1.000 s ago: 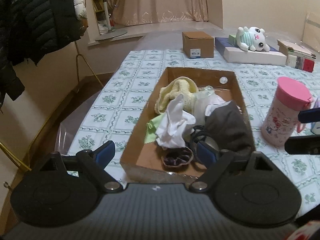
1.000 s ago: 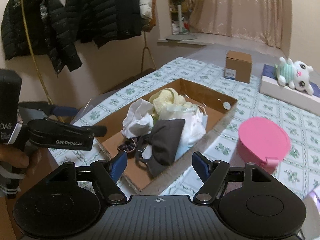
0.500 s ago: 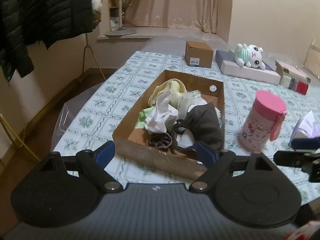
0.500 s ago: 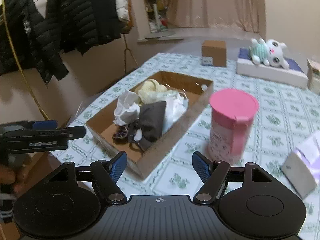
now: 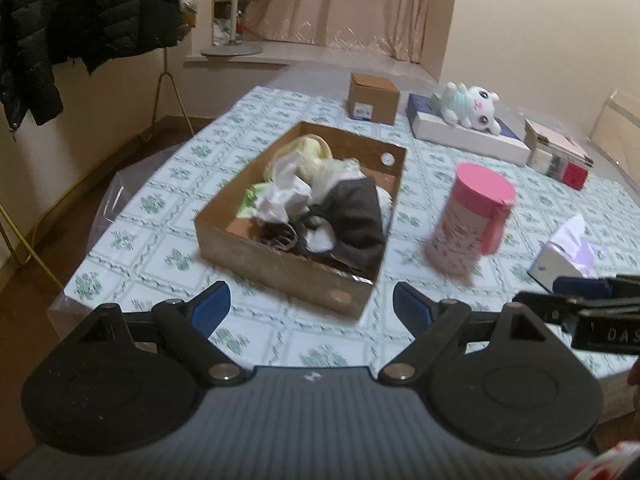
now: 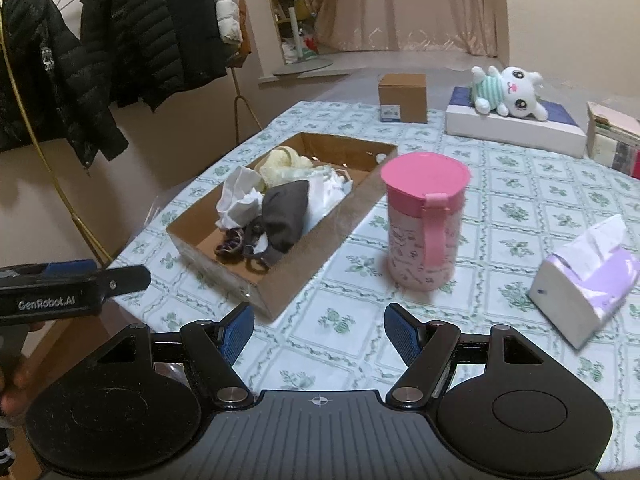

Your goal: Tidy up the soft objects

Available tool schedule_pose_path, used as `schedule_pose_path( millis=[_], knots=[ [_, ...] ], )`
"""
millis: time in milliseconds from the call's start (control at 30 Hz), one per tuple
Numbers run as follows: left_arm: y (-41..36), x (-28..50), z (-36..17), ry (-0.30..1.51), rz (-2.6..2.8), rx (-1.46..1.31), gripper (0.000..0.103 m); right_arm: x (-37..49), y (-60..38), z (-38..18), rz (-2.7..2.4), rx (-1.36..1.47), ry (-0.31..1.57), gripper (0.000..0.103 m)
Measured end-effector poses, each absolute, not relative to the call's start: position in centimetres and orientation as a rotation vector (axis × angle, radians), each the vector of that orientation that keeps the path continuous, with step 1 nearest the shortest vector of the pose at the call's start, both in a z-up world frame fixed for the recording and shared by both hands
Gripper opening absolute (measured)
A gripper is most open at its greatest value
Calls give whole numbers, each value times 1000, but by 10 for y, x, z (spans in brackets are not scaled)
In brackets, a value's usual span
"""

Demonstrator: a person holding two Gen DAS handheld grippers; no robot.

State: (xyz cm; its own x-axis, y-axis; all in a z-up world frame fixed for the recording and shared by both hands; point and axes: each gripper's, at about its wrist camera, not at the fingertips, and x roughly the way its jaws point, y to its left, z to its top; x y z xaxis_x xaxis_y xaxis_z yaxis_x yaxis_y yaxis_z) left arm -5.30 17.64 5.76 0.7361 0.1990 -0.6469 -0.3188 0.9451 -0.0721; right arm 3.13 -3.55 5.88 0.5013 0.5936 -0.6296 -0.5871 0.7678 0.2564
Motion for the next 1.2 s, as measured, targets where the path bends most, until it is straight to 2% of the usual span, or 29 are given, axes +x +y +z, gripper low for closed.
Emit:
schedule_pose_path(
  millis=[533,1200],
  knots=[
    [143,-67,58,721,282,-163,87,9,-63,66,667,33,752,72],
    [142,-66,58,727,279,-155,87,10,-60,66,671,29,758,72]
  ],
)
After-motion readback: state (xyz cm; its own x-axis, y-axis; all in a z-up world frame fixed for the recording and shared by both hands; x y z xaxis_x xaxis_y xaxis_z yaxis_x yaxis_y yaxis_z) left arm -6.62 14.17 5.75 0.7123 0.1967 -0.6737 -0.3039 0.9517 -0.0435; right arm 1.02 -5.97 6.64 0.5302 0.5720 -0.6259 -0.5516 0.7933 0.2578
